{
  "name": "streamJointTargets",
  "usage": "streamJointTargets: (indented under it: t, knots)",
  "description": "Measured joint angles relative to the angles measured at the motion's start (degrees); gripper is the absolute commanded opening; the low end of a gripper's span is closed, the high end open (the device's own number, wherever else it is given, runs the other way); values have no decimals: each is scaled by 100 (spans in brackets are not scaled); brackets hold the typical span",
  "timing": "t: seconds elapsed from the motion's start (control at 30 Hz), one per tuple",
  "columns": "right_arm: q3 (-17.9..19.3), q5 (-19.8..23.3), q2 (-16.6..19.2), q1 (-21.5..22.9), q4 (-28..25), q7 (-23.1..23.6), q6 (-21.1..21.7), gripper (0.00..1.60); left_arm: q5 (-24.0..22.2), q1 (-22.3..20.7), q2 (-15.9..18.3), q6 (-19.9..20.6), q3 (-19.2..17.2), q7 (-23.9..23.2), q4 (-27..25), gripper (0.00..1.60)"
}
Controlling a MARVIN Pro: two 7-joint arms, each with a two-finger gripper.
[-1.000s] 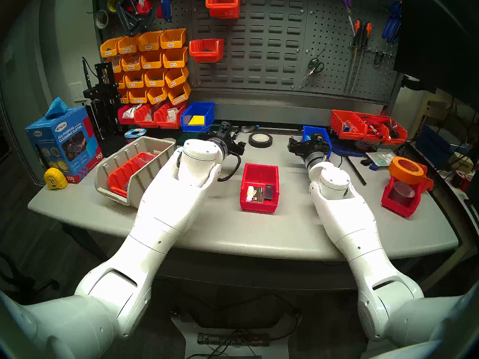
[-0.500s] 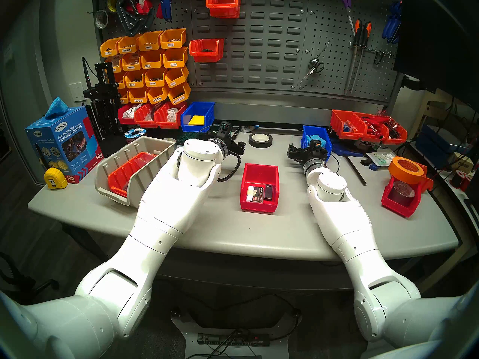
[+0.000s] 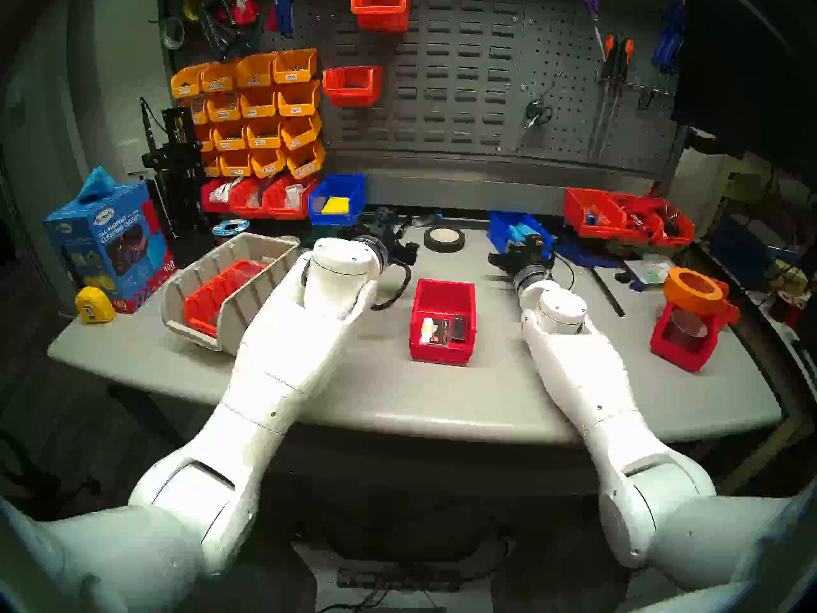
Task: Hang all the unorganized tool boxes onto the wall
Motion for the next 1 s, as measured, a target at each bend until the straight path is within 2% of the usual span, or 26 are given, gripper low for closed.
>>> streamJointTargets:
  t: [0.17, 0.37, 0.67, 1.0]
  knots:
    - [-38, -34, -7, 10, -12, 1, -10, 0, 8, 2, -5, 0, -5, -5, 0, 160]
    - [-119, -145, 13, -103, -262, -155, 46, 0, 20, 5, -10, 1, -10, -12, 0, 160]
    - [-179, -279, 124, -423, -900, -463, 497, 0, 38, 9, -19, 1, -20, -24, 0, 160]
    - [-69, -280, 238, -849, -1638, -657, 905, 0, 57, 13, -30, 2, -32, -36, 1, 160]
